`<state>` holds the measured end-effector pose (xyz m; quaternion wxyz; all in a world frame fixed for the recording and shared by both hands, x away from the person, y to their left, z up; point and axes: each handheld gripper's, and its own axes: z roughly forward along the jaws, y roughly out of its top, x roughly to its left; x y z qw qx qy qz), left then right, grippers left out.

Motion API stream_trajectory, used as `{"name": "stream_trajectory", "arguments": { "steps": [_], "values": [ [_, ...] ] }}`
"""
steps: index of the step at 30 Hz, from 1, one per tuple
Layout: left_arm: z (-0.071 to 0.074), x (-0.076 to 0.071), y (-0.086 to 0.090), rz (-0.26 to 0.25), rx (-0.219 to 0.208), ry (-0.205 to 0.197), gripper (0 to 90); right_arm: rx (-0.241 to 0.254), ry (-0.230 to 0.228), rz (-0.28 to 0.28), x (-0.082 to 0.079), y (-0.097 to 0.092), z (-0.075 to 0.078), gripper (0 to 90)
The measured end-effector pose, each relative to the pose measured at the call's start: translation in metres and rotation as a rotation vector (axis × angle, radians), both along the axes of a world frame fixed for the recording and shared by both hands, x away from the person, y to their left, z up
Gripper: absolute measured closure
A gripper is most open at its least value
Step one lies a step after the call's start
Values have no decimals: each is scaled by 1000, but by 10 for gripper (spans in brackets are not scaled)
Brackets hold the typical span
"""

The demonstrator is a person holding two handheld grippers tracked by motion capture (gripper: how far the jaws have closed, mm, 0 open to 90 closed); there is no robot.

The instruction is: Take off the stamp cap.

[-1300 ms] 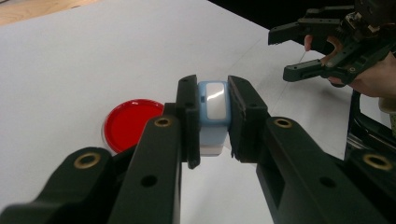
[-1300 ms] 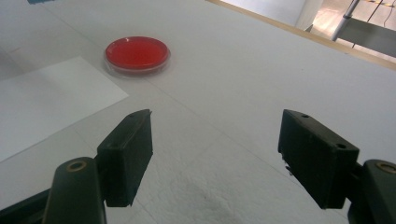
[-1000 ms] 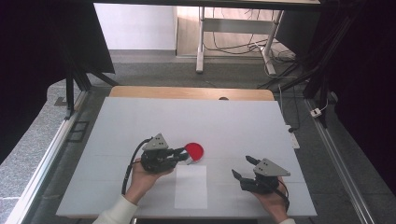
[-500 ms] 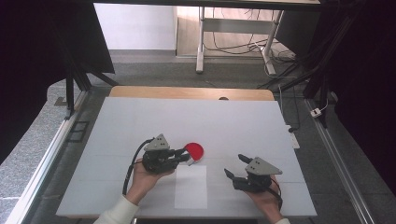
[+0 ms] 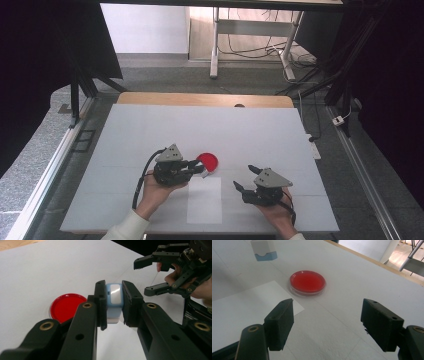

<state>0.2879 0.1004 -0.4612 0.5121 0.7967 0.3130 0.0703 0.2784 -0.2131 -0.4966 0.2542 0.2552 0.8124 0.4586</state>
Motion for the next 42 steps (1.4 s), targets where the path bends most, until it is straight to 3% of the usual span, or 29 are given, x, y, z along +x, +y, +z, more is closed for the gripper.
{"name": "stream_trajectory", "arguments": {
  "steps": [36, 42],
  "values": [
    [-2, 2, -3, 6, -2, 2, 753, -46, -9, 62, -2, 52, -5, 267],
    [-3, 1, -5, 3, 4, 2, 753, -36, 5, 73, -1, 60, -7, 272]
  ]
}}
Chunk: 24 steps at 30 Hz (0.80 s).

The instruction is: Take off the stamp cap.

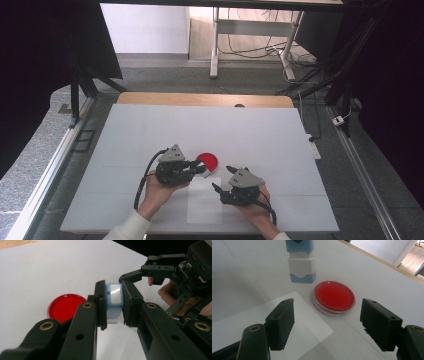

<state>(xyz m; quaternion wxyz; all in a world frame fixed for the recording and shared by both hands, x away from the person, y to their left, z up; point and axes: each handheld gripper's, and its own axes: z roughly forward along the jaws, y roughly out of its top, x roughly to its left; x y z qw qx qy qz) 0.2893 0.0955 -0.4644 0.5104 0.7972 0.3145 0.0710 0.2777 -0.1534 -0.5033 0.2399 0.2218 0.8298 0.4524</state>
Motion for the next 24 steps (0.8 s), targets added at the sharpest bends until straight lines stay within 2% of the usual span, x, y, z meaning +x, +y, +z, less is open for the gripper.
{"name": "stream_trajectory", "arguments": {
  "steps": [11, 19, 24],
  "values": [
    [-2, 0, -3, -7, 6, 4, 753, 9, 19, 24, 1, 12, -3, 273],
    [-2, 0, -4, -4, 2, 3, 753, 26, 55, 35, 2, 21, -5, 281],
    [-3, -1, -5, -8, 3, 4, 753, 22, 61, 35, 3, 29, -6, 325]
  ]
}}
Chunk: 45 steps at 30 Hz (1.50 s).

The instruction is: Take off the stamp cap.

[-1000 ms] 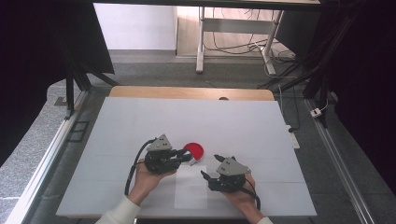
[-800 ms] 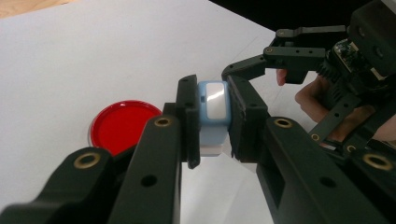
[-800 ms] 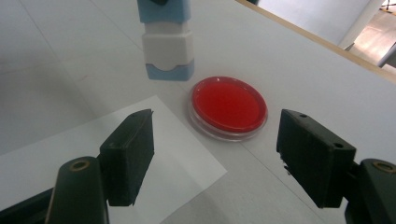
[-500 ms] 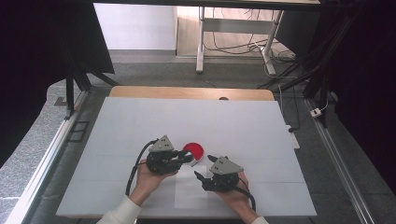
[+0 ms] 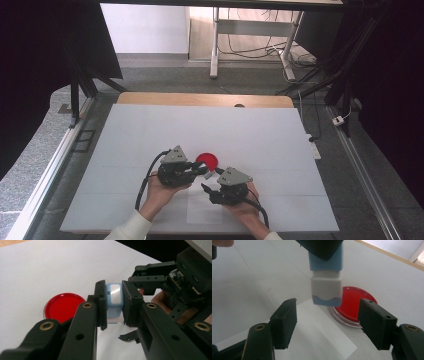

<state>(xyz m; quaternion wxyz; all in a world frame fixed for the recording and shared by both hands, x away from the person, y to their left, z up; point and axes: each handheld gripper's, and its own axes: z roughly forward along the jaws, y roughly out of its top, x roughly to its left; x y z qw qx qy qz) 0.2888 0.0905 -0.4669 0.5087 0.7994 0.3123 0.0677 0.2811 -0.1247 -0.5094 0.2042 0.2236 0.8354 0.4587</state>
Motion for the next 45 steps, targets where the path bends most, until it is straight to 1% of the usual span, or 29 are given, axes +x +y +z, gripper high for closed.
{"name": "stream_trajectory", "arguments": {
  "steps": [5, 13, 17, 19, 22, 24, 25, 27, 28, 35, 38, 41, 45],
  "values": [
    [0, 0, 0, 0, -1, 0, 753, 6, 0, -6, 2, 4, 1, 371],
    [0, 0, 0, 1, -1, -1, 753, 5, -8, -9, 2, 6, -1, 415],
    [0, 0, 0, 3, -2, -2, 753, -2, -7, -23, 2, 6, -1, 455],
    [0, 0, 0, 4, 0, -2, 753, -14, -15, -31, 1, 6, -1, 472],
    [0, 0, 1, 6, -1, -1, 753, -13, -16, -31, 1, 7, -1, 490],
    [-1, 1, 1, 7, 1, 0, 753, -18, -21, -40, 1, 7, -1, 501],
    [-1, 1, 1, 7, 1, 0, 753, -12, -21, -38, 1, 7, -2, 506],
    [-2, 1, 0, 7, 4, 1, 753, -14, -26, -38, 0, 8, -2, 536],
    [-2, 1, 0, 7, 4, 1, 753, -24, -30, -39, -1, 8, -2, 540],
    [-2, 1, 0, 6, 6, 1, 753, -21, -41, -49, -2, 10, -3, 547],
    [-3, 1, -1, 10, 10, 2, 753, -21, -48, -49, -3, 10, -3, 569],
    [-3, 1, -1, 13, 11, 4, 753, -33, -56, -45, -4, 11, -3, 603],
    [-4, 1, -1, 13, 11, 5, 753, -32, -65, -49, -5, 11, -4, 623]
  ]
}}
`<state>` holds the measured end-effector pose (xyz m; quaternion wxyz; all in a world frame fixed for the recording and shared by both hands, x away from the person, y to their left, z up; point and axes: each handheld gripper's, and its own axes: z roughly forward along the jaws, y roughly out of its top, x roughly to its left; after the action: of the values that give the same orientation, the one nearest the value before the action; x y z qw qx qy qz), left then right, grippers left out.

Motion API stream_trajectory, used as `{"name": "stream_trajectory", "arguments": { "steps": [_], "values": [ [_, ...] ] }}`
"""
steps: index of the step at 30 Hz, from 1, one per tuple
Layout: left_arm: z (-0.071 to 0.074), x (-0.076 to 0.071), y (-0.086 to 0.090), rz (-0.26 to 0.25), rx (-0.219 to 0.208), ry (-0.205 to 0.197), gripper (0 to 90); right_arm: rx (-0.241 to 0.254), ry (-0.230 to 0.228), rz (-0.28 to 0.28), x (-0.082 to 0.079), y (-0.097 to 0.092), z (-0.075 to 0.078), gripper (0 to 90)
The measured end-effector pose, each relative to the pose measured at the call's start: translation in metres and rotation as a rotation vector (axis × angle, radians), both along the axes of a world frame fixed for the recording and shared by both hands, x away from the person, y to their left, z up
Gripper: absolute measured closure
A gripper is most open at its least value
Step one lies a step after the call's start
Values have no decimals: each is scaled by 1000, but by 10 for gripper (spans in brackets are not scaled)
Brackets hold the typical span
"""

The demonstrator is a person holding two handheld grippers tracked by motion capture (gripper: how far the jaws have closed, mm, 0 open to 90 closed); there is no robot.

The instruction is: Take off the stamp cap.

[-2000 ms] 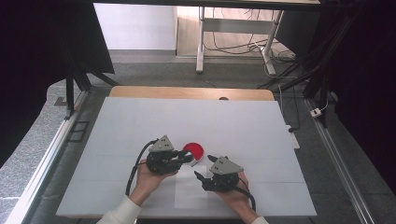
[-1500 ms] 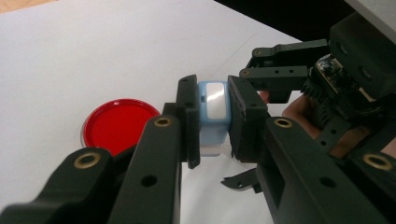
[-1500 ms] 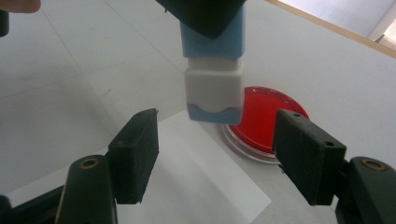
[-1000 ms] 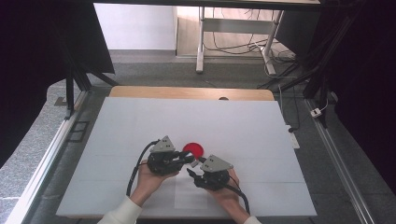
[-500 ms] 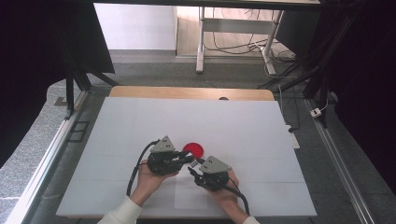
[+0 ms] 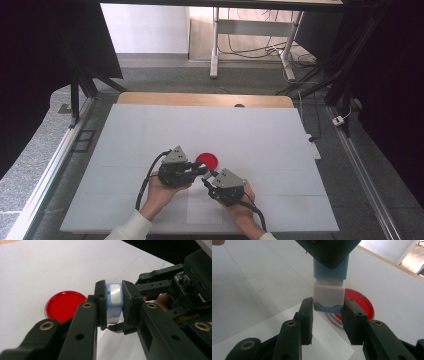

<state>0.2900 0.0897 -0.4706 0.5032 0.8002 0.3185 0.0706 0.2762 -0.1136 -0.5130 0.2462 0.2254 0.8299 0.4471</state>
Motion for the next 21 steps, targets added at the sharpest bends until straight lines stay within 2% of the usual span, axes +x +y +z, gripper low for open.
{"name": "stream_trajectory", "arguments": {
  "steps": [10, 14, 21],
  "values": [
    [-2, 0, 0, 5, -9, 5, 753, -22, -16, -7, -1, -1, 1, 641],
    [-1, 0, 0, 9, -14, 3, 753, -11, -18, -7, -1, -1, 1, 643],
    [-1, -1, 0, 12, -11, -3, 754, -19, -34, -15, -2, -2, 0, 647]
  ]
}}
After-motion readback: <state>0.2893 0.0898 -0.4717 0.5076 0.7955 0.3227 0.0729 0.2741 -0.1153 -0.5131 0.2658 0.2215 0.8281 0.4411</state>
